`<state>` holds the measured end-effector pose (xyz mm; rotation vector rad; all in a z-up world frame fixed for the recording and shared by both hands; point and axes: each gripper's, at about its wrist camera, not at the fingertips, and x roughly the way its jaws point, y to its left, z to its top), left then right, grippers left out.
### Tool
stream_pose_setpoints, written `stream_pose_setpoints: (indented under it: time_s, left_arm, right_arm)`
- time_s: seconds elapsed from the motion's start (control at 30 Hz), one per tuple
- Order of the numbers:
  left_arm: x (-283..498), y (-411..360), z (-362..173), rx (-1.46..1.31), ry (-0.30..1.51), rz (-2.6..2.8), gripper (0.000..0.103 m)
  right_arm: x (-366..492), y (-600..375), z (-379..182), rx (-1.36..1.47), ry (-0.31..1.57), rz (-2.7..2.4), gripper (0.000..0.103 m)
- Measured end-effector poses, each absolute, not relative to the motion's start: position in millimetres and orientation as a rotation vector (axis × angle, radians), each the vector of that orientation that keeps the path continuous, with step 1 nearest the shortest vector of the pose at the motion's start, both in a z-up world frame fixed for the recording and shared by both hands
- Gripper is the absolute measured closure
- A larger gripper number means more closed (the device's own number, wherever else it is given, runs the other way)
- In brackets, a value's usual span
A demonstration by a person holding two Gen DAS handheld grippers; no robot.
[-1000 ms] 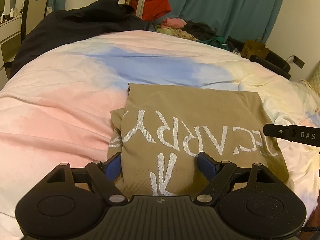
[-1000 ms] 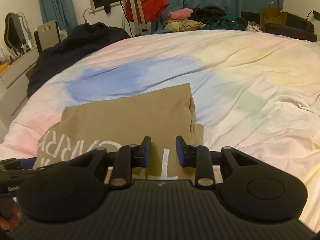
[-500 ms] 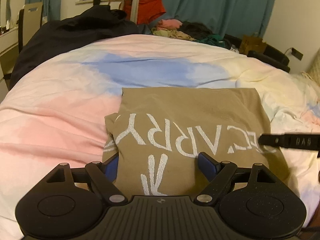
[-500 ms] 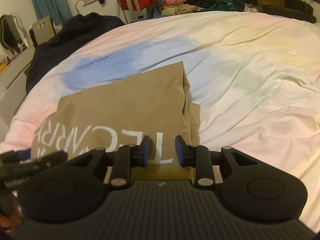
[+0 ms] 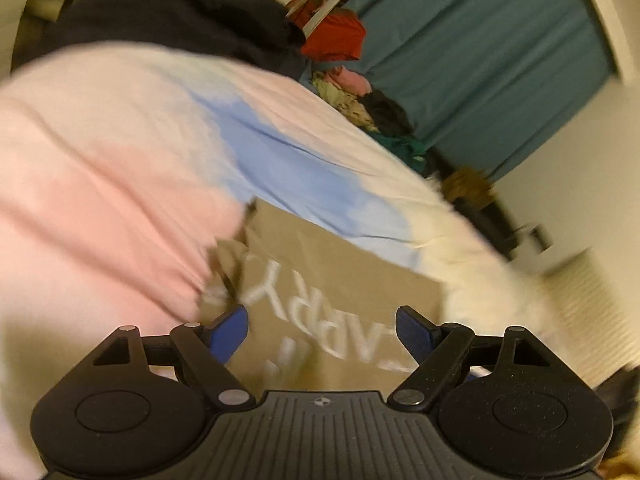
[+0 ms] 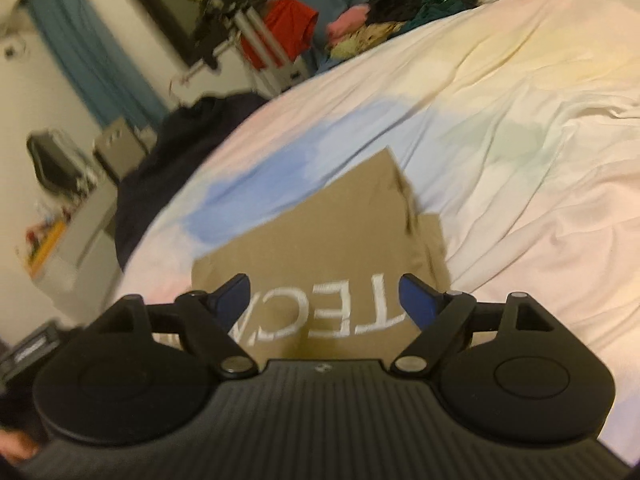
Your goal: Fold clothes
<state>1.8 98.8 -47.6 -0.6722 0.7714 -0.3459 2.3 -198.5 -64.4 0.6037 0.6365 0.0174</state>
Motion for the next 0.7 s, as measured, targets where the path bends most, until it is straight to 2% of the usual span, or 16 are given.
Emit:
stream_pose_setpoints:
  time_s: [0.23,0.37,0.43,0.53,0.7]
  left_arm:
    - [9,83,-71,-0.838,0.906,-0.476,0.021]
    - [21,77,-96,-0.871,1.014,-0.419,0.026]
    - [20,79,-98,-0.894,1.018,-0.397,0.027]
    - [17,77,-89,-0.897,0.974,-0.402,0.021]
    - [20,58,-100,-0.847,1.022,-0.442,0.021]
  right_arm:
    - [3,-218,-73,0.718,0.648,-0.038,0.02]
    - [4,-220,-77,0.733,0.666,-0.053,0.02]
    - [5,-219,-77,0.723,0.666,-0.057,0.02]
    - [5,-217,-76,0.708,0.668,-0.064,0.02]
    - [6,-214,-76,0.682,0.67,-0.075,0.02]
